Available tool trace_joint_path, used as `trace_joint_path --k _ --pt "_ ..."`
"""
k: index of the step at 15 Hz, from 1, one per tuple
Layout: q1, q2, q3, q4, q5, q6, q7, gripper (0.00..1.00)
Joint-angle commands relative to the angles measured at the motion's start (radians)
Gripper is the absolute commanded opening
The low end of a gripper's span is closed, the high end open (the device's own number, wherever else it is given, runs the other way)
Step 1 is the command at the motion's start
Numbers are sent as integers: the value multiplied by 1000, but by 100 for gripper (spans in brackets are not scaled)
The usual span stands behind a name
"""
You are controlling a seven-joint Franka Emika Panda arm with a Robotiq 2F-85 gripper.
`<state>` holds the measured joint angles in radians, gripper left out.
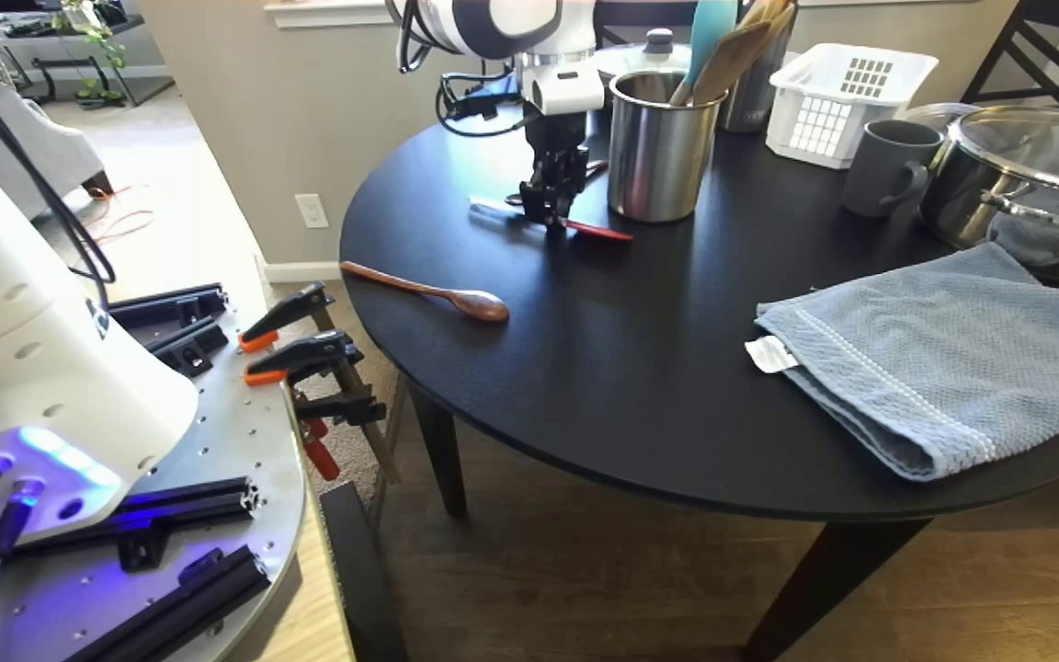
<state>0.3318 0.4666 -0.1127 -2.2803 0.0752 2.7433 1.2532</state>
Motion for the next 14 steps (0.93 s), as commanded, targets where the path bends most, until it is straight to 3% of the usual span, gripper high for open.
trace_joint_path --k 1,7,9,12,13,14 --pt "87 -80 -95 -123 -135 13 132 0" --pt "298 -260 -420 -262 -626 -30 506 2" --pt "346 -312 -480 -269 -768 -64 608 2" --pt "398 -391 -513 -262 -939 -155 736 2" --pt "250 -433 -353 -247 -1040 -217 810 2" --pt "221 -463 -302 -243 -1095 -265 850 2"
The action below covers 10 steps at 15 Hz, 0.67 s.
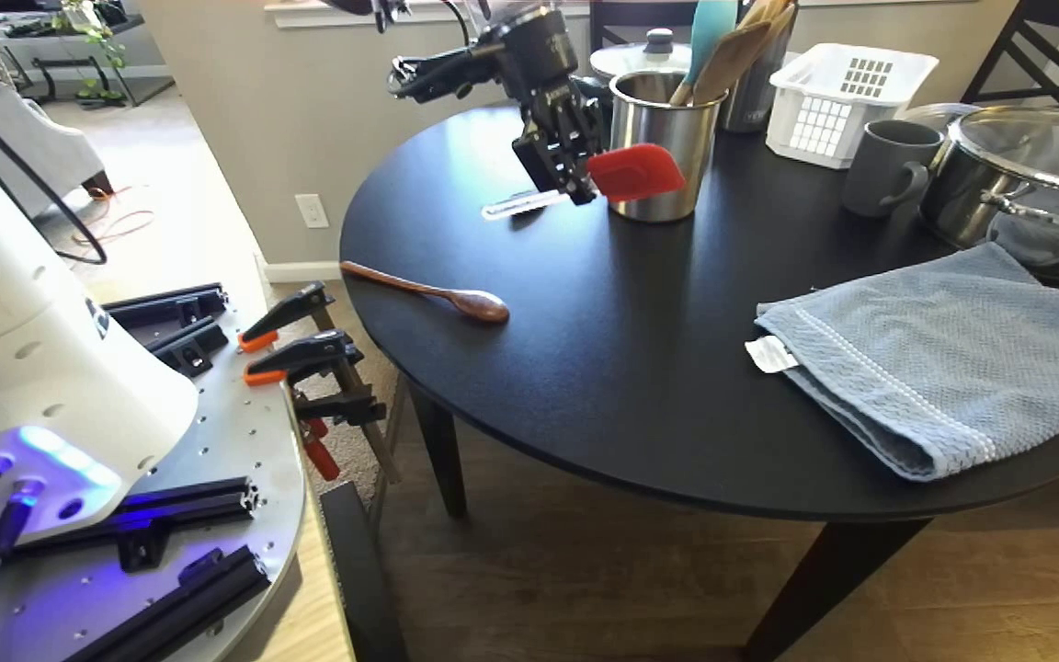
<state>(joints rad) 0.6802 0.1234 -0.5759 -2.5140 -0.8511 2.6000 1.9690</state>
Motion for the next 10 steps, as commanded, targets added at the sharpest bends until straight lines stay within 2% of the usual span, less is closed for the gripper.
trace_joint_path --k 1,3,5,7,10 --pt "-185 -151 245 -8 -212 -171 166 2" --pt "-283 -203 394 0 -265 -260 192 2" --pt "-349 -251 504 11 -287 -323 192 2" --pt "-394 -287 584 27 -299 -359 183 2" --pt "-439 -290 656 69 -315 -374 180 2"
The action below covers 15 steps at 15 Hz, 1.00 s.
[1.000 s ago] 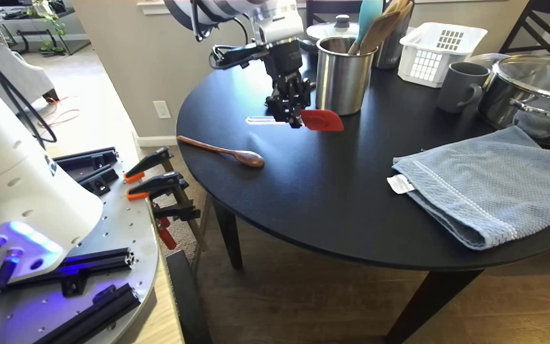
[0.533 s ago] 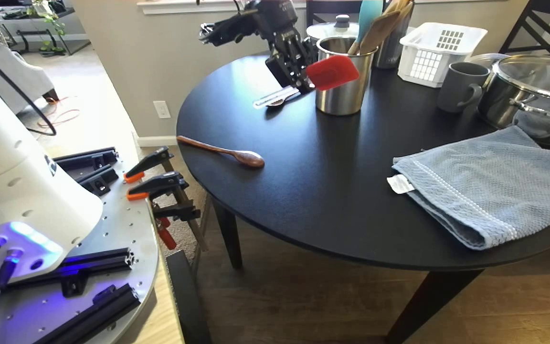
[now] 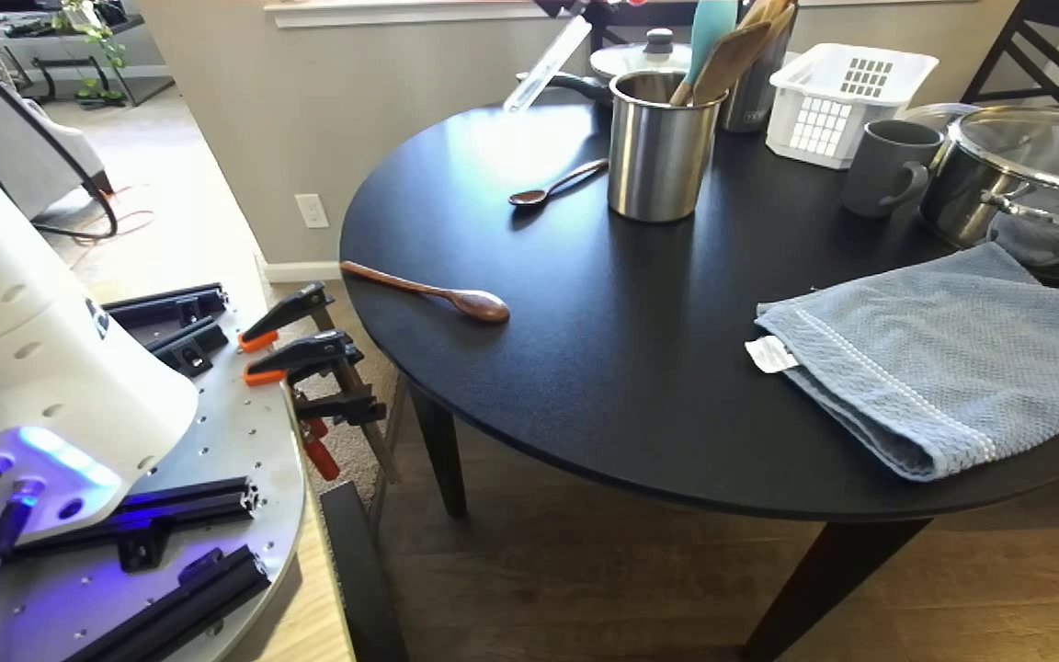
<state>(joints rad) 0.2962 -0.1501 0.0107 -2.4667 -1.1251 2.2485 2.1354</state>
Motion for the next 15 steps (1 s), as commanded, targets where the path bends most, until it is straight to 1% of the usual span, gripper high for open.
trace_joint_path --k 1,4,7,11,15 --pt "-67 -9 83 39 -50 -13 17 2" --pt "-94 25 117 95 -122 -37 43 2" --pt "-111 80 134 175 -243 -93 79 2" --pt "-108 164 138 257 -389 -189 141 2" --pt "-101 252 140 311 -462 -258 192 2"
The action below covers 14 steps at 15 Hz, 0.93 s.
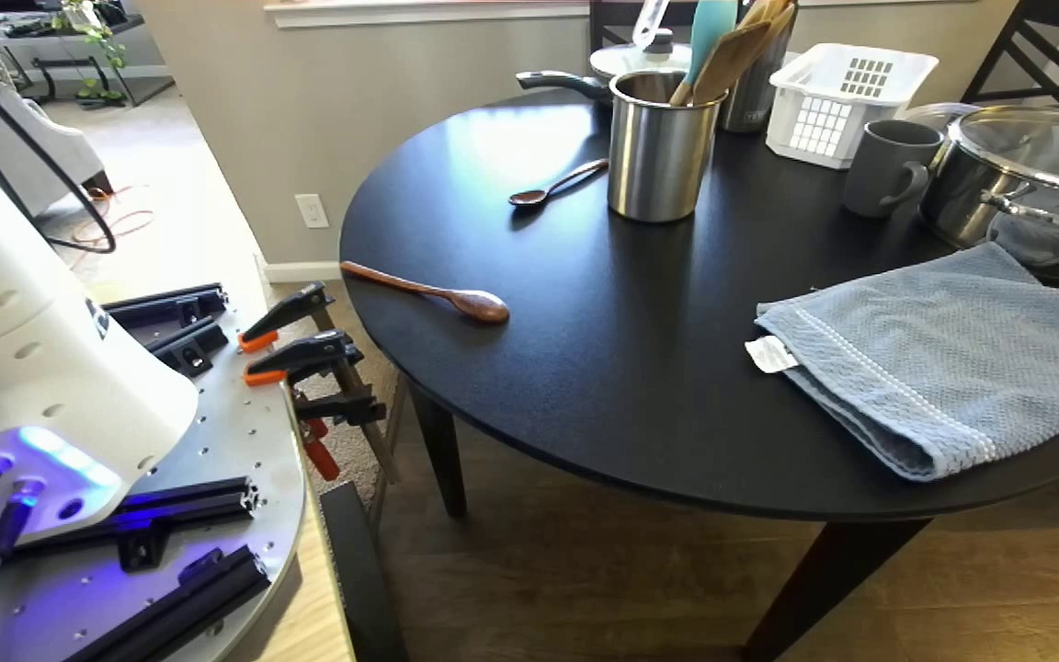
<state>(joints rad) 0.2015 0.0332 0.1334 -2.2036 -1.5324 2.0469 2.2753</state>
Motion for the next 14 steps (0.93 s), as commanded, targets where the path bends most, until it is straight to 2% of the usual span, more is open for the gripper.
trace_joint_path --k 1,8,14 --pt "-5 88 18 59 -63 -69 63 2" --pt "3 172 35 109 -66 -125 77 2" --pt "-3 177 50 110 -29 -86 69 2"
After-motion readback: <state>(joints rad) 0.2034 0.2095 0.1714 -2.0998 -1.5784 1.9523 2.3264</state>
